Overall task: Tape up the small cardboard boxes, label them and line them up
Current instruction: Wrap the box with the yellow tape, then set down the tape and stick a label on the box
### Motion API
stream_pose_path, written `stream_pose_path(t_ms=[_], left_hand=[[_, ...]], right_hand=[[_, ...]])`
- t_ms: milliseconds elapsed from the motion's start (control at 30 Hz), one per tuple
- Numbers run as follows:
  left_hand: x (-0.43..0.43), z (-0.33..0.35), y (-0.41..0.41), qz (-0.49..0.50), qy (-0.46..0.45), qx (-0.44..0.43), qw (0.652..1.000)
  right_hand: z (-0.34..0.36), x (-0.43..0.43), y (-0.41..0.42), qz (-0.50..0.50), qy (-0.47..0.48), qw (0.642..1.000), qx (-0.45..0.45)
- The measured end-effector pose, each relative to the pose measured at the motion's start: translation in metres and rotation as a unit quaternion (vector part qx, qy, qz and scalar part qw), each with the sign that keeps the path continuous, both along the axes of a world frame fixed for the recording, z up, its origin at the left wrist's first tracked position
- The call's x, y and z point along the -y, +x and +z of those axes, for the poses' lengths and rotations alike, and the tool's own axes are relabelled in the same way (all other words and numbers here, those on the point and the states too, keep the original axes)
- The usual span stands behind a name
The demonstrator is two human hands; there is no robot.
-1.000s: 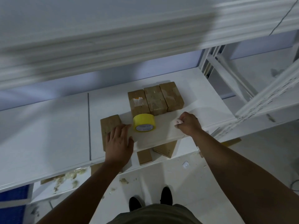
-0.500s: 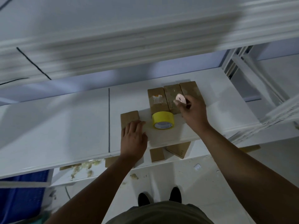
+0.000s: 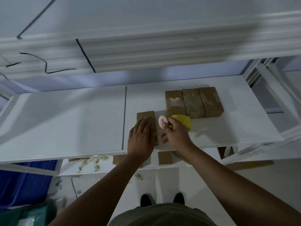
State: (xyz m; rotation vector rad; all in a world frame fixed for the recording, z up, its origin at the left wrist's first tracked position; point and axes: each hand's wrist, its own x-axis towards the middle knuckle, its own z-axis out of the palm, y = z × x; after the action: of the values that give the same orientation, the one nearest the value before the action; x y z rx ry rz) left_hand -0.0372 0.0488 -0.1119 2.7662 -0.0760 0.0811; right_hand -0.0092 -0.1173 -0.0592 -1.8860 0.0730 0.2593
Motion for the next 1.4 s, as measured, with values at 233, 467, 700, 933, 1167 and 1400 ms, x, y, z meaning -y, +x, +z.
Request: stream_pose_path(t_ms=[233,467,700,933,1167,1400], left_hand=[[-0.010,-0.008,-0.004,-0.013,-0.005,-0.005,1.000],[-0.013,-0.011,-0.006,-0.015,-0.021,-0.023,0.999],[-0.014,-0.015,-0.008,-0.017,-0.024,-0.027,0.999],[-0.015,-0.021,-0.009,-0.025,-0.024,-0.034,0.999],[-0.015,-0.018,-0.010,-0.028,-0.008,-0.044,0.999],[-0.013,-0.020,-0.010,-0.017,0.010,-0.043,0.999]], right_hand=[[-0.035,-0.016,-0.011,-0.043,-0.197,0.979,0.024],[-0.048,-0.028,-0.008,-0.054,-0.240,0.966,0.076],[-0.051,-0.035,0.001,-0.082,-0.266,0.951,0.132],[-0.051,-0.038,0.014,-0.023,-0.307,0.945,0.112],[-0.051,-0.032,0.023,0.015,-0.330,0.941,0.071],[-0.055,-0.017,0.014,0.069,-0.363,0.927,0.067]])
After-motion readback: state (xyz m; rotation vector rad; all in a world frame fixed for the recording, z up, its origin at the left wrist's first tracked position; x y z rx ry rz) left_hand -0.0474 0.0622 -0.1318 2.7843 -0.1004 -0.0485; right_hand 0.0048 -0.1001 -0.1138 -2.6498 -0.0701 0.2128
